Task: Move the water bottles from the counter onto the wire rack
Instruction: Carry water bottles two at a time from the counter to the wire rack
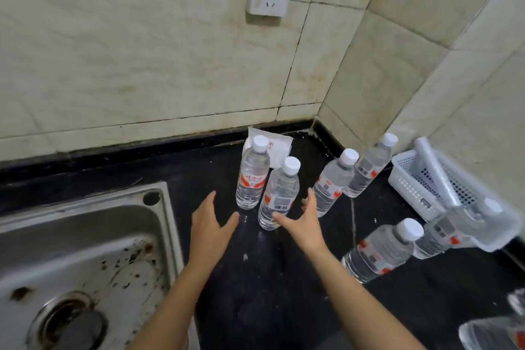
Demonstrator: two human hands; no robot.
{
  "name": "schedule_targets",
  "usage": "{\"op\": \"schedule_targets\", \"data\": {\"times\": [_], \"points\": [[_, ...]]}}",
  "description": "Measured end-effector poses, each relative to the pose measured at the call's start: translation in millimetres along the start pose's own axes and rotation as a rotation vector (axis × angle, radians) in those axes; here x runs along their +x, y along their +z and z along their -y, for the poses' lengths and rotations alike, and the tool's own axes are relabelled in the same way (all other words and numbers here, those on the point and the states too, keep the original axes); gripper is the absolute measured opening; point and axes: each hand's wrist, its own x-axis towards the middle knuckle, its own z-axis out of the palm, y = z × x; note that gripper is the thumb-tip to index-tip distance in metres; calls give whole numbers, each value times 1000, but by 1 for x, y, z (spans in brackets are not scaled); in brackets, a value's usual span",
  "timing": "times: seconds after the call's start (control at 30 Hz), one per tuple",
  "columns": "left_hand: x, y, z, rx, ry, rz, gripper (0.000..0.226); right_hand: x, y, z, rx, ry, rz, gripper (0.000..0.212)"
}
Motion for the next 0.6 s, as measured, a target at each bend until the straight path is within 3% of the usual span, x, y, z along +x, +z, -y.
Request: {"op": "schedule_targets", "data": {"times": [0.13,0.23,0.4,0.6], "points": [[42,12,-31,-131,31,70,78,32,-1,19,108,-61,89,111],[69,25,-47,-179,46,117,83,44,2,18,132,-97,103,86],[95,44,-52,-257,75,168,82,50,6,-2,116,-107,79,80],[96,48,-46,-247,96,108,68,51,10,-6,114,-121,23,73]]}}
